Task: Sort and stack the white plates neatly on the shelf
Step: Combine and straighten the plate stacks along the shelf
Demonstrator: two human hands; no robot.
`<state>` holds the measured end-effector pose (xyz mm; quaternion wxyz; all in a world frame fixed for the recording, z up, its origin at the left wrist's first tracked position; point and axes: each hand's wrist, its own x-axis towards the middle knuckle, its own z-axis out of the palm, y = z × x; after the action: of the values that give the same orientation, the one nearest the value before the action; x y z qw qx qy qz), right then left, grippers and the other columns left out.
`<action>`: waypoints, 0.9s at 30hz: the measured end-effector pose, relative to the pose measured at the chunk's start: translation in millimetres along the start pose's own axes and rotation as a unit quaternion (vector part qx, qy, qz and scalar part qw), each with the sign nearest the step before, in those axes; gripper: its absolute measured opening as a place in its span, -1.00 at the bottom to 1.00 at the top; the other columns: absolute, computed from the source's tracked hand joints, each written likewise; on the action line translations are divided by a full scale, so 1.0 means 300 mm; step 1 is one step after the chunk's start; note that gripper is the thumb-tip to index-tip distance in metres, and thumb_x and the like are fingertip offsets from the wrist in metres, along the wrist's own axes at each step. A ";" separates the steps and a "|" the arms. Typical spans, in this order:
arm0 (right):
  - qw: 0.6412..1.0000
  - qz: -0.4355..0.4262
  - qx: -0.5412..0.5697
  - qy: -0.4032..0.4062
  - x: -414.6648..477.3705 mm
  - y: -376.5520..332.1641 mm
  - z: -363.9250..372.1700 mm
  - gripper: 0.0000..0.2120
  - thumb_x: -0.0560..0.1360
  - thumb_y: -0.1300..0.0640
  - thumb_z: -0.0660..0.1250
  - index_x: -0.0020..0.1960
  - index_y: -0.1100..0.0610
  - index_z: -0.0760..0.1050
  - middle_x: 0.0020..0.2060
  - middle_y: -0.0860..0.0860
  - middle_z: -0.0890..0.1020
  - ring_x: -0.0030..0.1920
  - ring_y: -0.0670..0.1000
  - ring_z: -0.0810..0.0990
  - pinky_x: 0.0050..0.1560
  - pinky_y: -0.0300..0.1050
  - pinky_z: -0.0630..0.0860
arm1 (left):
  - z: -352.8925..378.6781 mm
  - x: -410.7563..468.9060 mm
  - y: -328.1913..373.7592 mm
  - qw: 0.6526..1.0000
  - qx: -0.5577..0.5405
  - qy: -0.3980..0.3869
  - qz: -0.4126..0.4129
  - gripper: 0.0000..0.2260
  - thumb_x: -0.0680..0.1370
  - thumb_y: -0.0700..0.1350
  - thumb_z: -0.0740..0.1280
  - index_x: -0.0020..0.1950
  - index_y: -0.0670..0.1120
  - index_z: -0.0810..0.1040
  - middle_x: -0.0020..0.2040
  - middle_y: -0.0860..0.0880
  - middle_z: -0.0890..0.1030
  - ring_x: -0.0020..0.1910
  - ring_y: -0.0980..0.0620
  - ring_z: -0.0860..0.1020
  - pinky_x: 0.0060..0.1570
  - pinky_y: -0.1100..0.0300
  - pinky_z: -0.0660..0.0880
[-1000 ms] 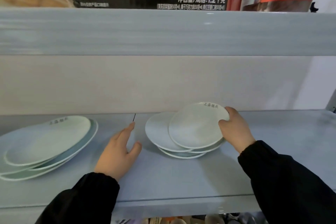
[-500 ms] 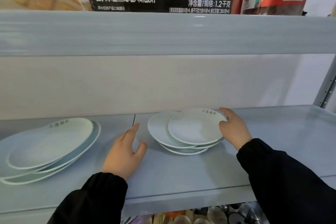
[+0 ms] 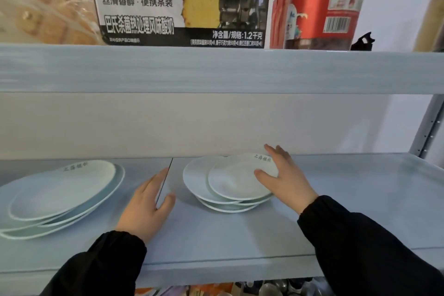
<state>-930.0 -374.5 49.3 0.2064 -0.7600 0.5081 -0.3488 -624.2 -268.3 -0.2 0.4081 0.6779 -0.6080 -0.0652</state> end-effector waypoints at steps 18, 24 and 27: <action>0.989 -0.117 0.059 -0.073 -0.087 -0.230 0.167 -0.36 0.52 -0.10 0.30 0.54 -0.21 0.12 0.59 -0.08 0.01 0.56 -0.13 -0.17 0.41 -0.23 0.01 | -0.224 -0.162 -0.035 0.997 0.043 0.065 0.029 -0.47 0.59 0.12 0.25 0.54 0.19 0.20 0.47 0.18 0.31 0.48 0.16 0.23 0.37 0.20 0.21; 0.983 -0.151 0.085 -0.061 -0.152 -0.418 0.321 -0.38 0.55 -0.04 0.30 0.53 -0.23 0.13 0.58 -0.13 0.02 0.54 -0.19 -0.17 0.40 -0.27 -0.02 | -0.418 -0.160 -0.117 0.995 0.018 0.088 0.041 -0.52 0.60 0.09 0.23 0.52 0.17 0.25 0.43 0.19 0.38 0.41 0.13 0.32 0.31 0.12 0.33; 0.980 -0.161 0.096 -0.067 -0.185 -0.521 0.432 -0.38 0.56 -0.05 0.28 0.54 -0.23 0.10 0.56 -0.19 0.02 0.53 -0.24 -0.17 0.38 -0.31 -0.05 | -0.538 -0.169 -0.208 0.995 0.008 0.088 0.035 -0.49 0.57 0.16 0.16 0.53 0.22 0.21 0.43 0.21 0.37 0.40 0.14 0.33 0.30 0.04 0.36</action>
<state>-749.0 -266.6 48.9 0.2533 -0.8304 0.3278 -0.3727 -494.5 -151.8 46.0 0.4568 0.6623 -0.5937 0.0143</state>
